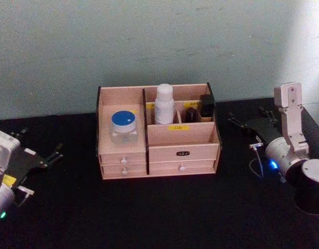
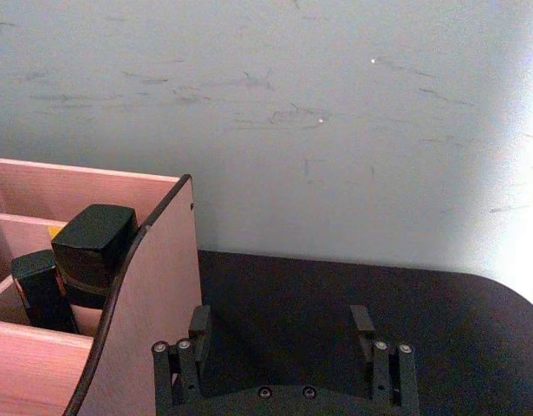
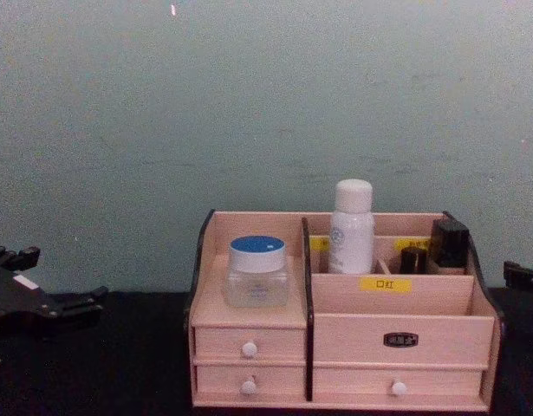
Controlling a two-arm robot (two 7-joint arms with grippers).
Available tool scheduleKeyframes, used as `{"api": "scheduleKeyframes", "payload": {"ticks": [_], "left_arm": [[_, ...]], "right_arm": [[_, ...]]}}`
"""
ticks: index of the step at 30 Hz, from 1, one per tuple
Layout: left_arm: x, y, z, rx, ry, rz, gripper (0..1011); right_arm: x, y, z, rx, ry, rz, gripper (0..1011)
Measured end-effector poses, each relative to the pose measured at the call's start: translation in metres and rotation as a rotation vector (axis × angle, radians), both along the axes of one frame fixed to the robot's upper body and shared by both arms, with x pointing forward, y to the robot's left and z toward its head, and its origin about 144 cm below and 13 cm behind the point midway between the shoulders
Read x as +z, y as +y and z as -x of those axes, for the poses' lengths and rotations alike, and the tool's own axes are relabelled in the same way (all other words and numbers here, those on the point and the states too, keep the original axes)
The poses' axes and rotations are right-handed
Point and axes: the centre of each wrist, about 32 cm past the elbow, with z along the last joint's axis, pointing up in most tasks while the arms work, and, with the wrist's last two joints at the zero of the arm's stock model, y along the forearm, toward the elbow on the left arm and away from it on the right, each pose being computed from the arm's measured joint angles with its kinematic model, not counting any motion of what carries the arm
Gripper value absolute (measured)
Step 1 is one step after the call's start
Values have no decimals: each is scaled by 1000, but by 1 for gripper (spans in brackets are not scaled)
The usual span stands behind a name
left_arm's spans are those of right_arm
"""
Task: Pick up the facial cleanser and watermelon frost from the table and place them into the tiered storage box.
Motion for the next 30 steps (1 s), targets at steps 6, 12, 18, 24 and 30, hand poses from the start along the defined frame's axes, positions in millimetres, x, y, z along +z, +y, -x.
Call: {"api": "scheduleKeyframes", "payload": {"ticks": [6,12,18,24,30], "left_arm": [[0,0,0,0,0,0,1001],[0,0,0,0,0,0,1001],[0,0,0,0,0,0,1001],[0,0,0,0,0,0,1001],[0,0,0,0,0,0,1001]], "right_arm": [[0,0,0,0,0,0,1002],[0,0,0,0,0,0,1003],[0,0,0,0,0,0,1003],[0,0,0,0,0,0,1003],[0,0,0,0,0,0,1002]]}}
